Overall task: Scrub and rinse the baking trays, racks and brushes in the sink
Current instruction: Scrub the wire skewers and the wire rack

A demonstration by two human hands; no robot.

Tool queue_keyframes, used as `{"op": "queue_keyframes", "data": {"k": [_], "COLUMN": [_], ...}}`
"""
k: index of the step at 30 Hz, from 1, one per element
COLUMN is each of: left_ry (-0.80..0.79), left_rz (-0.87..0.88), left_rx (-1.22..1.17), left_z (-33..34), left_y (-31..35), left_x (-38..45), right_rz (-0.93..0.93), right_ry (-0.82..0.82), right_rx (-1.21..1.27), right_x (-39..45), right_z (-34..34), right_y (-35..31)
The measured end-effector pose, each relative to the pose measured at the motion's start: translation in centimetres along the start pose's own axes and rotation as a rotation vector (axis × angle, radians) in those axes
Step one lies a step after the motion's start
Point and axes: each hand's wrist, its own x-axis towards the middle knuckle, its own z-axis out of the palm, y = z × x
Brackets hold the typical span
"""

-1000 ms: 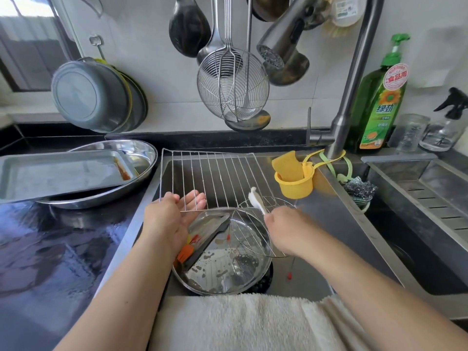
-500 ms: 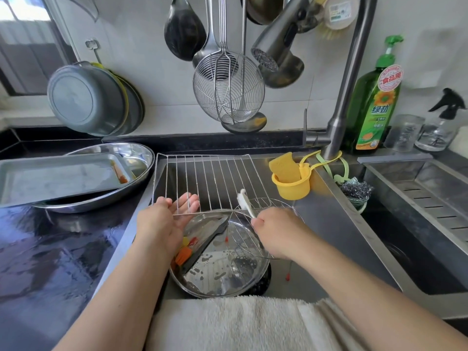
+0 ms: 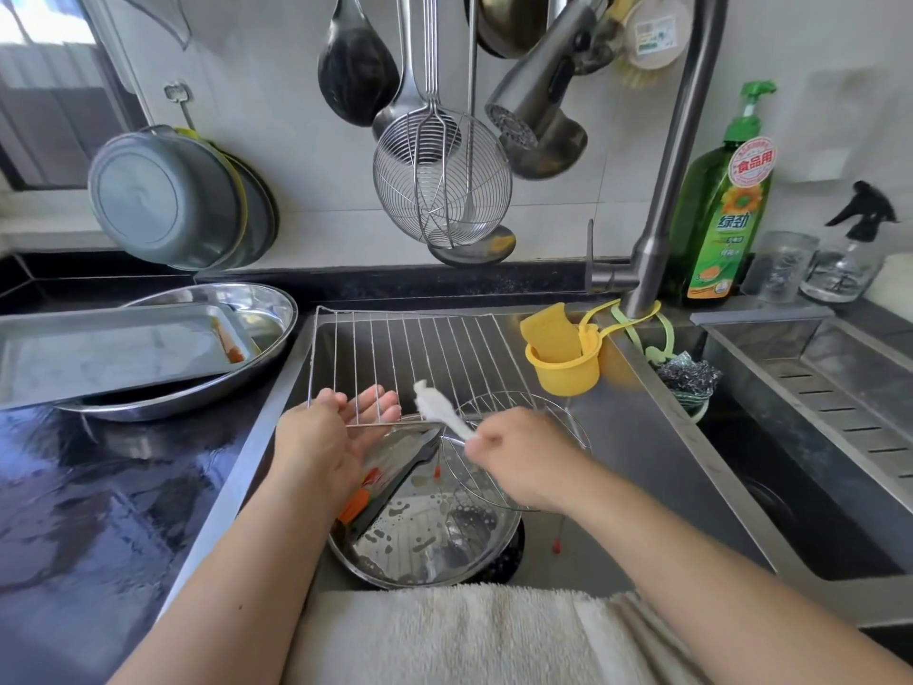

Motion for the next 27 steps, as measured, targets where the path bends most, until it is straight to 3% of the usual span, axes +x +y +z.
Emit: {"op": "queue_keyframes", "data": {"k": [2,7,11,17,22,27], "left_ry": [-0.027,-0.067,-0.051,-0.047,0.029,0.003], "left_rz": [-0.006,0.044,0.037,0.06,0.049,0.021], "left_rx": [0.011,0.074,0.073,0.094,0.058,-0.005], "left_z": [0.1,0.3,0.0,0.1,-0.7,-0.6], "left_y": [-0.2,-0.5,-0.1,-0.3,0.7,0.7], "left_x": [-0.1,-0.3,-0.4,-0.3,0.5,0.4], "right_rz": [-0.008,0.197,0.044,0.209,0.046,0.09], "right_ry": [0.004,0.208,0.08,0.153,-0.026,0.182], "right_rx": [0.0,-0.118,-0.095,-0.164,-0.135,-0.104], "right_x": [0.3,1.9,0.5,2.2,0.7,1.3], "right_z": [0.1,-2.0,-0.3,-2.5,-1.0,-1.9], "right_y": [-0.2,2.2,0.4,3.0,1.4,1.7]}}
